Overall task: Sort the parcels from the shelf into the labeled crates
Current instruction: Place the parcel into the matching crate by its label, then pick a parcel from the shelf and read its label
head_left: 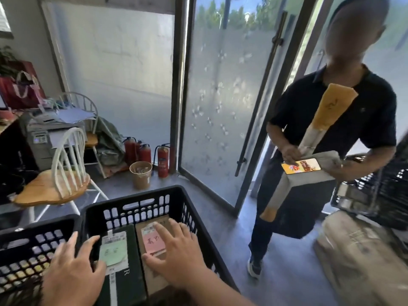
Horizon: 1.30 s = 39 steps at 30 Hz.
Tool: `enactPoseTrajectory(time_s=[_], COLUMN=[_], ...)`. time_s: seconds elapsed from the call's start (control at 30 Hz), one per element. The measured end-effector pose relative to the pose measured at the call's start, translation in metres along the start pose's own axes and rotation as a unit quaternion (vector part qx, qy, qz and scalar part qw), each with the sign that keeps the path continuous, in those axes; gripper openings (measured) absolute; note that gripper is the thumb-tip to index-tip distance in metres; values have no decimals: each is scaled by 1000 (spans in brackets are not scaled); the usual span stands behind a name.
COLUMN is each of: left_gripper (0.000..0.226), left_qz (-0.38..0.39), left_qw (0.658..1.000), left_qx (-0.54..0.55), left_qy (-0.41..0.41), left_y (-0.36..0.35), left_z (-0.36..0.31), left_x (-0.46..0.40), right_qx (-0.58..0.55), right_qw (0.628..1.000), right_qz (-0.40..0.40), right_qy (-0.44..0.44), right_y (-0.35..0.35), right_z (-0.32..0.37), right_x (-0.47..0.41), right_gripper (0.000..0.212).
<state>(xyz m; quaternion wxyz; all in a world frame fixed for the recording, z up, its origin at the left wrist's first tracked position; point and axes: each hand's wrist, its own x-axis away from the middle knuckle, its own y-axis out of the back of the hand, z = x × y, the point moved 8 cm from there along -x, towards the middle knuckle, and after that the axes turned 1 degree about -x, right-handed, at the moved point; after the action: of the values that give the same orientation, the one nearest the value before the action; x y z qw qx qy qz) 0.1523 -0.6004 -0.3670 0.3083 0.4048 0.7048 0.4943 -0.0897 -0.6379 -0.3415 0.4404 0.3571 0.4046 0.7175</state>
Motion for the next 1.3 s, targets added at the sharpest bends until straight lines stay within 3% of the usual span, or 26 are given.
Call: enactPoseTrajectory(time_s=[0.23,0.67,1.03,1.17,1.3], left_gripper=[63,54,59,61,58], left_qz=[-11,-122,-156,-184,-233], left_qw=[997,986,979,974,967], left_qx=[33,111,126,123,104], left_qy=[-63,-8,-32,-42,-6], left_y=[38,119,159,196,243], left_z=[-57,-118,-166,-160,-113], left_x=[40,174,293,351,432], right_qx=[9,-4,-7,-20,-35], right_qw=[997,974,962,953,934], right_qz=[-49,-77,-102,-109,-99], right_qy=[57,214,254,280,342], right_y=[37,91,152,159,139], right_z=[17,13,-20,6,72], right_x=[16,90,193,247,321], right_gripper=[85,88,85,86,83])
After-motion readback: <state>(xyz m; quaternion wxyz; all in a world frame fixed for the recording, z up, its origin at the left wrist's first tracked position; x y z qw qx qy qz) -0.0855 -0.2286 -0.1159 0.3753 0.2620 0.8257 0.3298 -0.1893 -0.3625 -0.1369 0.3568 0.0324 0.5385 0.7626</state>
